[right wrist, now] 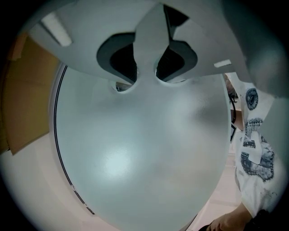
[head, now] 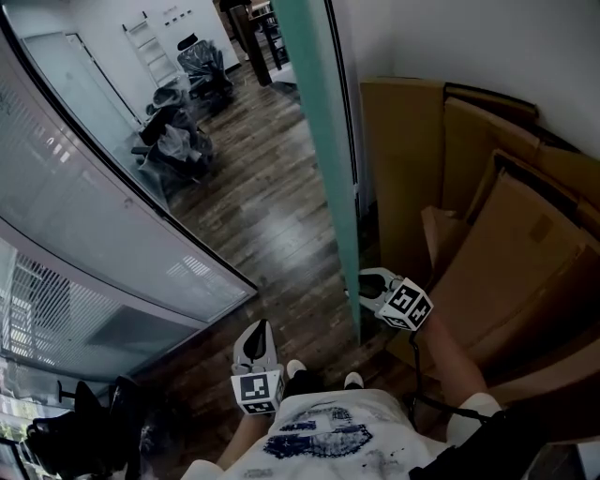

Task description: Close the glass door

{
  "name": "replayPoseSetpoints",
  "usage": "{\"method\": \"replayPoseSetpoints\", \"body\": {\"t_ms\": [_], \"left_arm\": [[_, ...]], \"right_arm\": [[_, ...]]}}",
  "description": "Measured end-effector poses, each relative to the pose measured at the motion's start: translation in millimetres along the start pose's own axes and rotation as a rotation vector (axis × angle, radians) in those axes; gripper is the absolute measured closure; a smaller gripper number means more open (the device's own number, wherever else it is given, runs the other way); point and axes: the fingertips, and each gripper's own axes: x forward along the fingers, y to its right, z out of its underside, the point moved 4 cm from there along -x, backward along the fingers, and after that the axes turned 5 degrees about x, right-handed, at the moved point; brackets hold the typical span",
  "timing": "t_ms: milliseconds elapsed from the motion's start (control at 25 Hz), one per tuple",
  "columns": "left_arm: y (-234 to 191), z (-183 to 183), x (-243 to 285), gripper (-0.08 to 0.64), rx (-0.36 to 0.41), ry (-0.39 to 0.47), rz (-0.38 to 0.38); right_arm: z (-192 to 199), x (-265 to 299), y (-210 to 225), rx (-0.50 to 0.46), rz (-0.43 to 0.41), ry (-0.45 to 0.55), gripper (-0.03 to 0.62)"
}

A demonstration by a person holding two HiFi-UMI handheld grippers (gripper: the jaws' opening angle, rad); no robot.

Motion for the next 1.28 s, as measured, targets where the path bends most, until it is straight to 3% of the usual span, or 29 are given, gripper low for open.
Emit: {"method": "replayPoseSetpoints", "body": {"t_ms": [840, 1280], "left_arm": [[-39.6, 11.0, 13.4, 0.558, -0.060, -0.014, -0.032], [-65.4, 13.5, 45.0, 0.558, -0.032, -0.002, -0.007]], "right_arm": [[-15.0, 58.2, -19.0, -0.003, 0.047, -0.028, 0.457], [-27.8, 100.1, -30.0, 0.019, 0.109, -0.031, 0.456]]}}
